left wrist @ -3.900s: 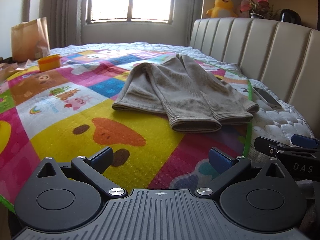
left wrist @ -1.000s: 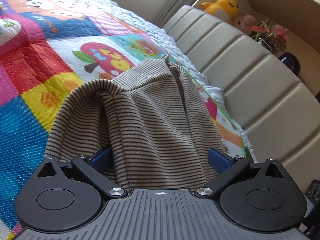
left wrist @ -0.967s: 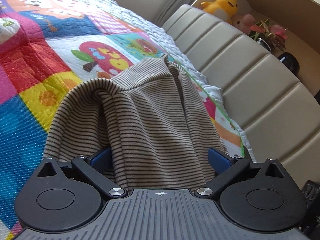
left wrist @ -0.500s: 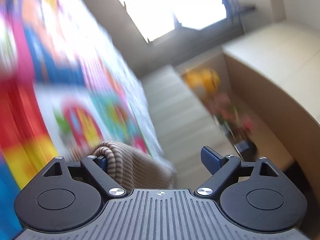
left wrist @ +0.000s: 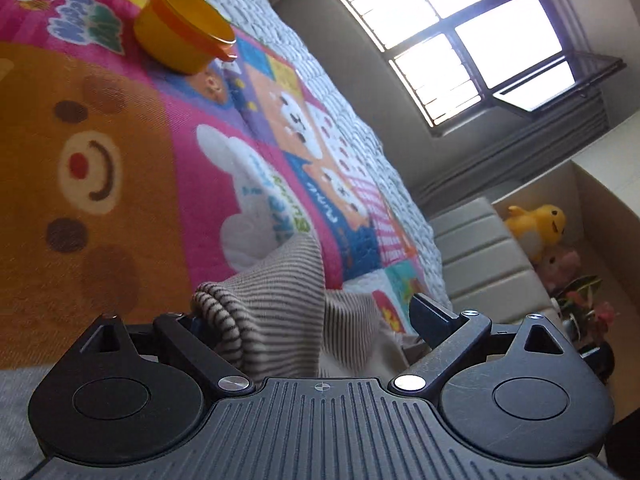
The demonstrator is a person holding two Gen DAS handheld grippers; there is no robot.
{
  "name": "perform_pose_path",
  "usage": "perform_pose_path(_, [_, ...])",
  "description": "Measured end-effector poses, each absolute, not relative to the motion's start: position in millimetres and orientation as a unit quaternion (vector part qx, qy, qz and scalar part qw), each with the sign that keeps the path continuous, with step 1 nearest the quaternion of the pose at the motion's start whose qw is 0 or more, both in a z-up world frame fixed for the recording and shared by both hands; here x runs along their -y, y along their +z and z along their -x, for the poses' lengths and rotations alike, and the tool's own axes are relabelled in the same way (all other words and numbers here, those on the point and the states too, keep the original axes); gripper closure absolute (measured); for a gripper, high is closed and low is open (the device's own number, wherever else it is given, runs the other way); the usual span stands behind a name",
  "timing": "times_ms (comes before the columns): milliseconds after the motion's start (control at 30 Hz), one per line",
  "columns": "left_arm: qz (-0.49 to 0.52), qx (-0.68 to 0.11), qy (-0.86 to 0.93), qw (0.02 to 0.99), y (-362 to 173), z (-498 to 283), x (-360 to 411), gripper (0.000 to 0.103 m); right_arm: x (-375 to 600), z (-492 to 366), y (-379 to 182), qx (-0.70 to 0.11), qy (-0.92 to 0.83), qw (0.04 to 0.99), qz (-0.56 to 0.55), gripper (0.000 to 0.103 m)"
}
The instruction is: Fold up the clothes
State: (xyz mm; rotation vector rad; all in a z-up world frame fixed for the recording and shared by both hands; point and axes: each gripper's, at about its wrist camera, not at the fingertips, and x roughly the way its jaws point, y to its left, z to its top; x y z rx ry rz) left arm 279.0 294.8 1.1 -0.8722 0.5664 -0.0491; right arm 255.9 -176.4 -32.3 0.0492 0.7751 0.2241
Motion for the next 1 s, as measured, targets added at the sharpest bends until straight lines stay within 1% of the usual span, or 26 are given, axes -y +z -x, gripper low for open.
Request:
perform_pose_path(100, [0.314, -0.257, -0.013, 0.914, 16, -253, -256, 0.002, 169, -268, -24, -0.411, 0.119, 0.904, 0.009, 0.0])
perform_pose_path(133, [0.289, -0.243, -0.021, 0.926, 21, -244, -239, 0.001, 165, -269, -16, -0.403, 0.117, 0.908, 0.021, 0.0])
perform_pose_path(200, [0.274, -0.211, -0.048, 0.937, 23, -227, -211, 0.0, 152, -270, 5, -0.367, 0.108, 0.923, 0.048, 0.0])
perform_pose_path(267, [0.273, -0.19, -0.07, 0.941, 17, -215, -185, 0.0, 130, -273, 24, -0.315, 0.088, 0.939, 0.105, 0.0])
perform_pose_path(333, [0.241, -0.178, -0.084, 0.95, 9, -210, -158, 0.0, 103, -284, 31, -0.281, 0.08, 0.943, 0.161, 0.0])
perform_pose_path(433, [0.163, -0.187, -0.088, 0.965, -7, -213, -133, 0.0, 57, -312, 18, -0.273, 0.09, 0.927, 0.242, 0.0])
perform_pose_path(500, [0.126, -0.2, -0.084, 0.968, -16, -217, -124, 0.0, 45, -329, -3, -0.26, 0.078, 0.901, 0.338, 0.0])
perform_pose_path(600, [0.138, -0.22, -0.066, 0.963, -21, -221, -134, 0.0, 33, -351, -34, -0.232, 0.058, 0.842, 0.484, 0.0])
perform_pose_path(700, [0.15, -0.241, -0.06, 0.957, -28, -227, -142, 0.0, 61, -381, -43, -0.156, -0.019, 0.785, 0.6, 0.0])
perform_pose_path(733, [0.149, -0.246, -0.06, 0.956, -29, -229, -142, 0.0, 74, -395, -41, -0.143, -0.046, 0.774, 0.615, 0.0])
perform_pose_path(800, [0.147, -0.253, -0.062, 0.954, -31, -232, -142, 0.0, 97, -429, -35, -0.148, -0.097, 0.771, 0.612, 0.0])
perform_pose_path(1000, [0.158, -0.261, -0.058, 0.951, -36, -234, -147, 0.0, 138, -482, -20, -0.258, -0.099, 0.831, 0.483, 0.0])
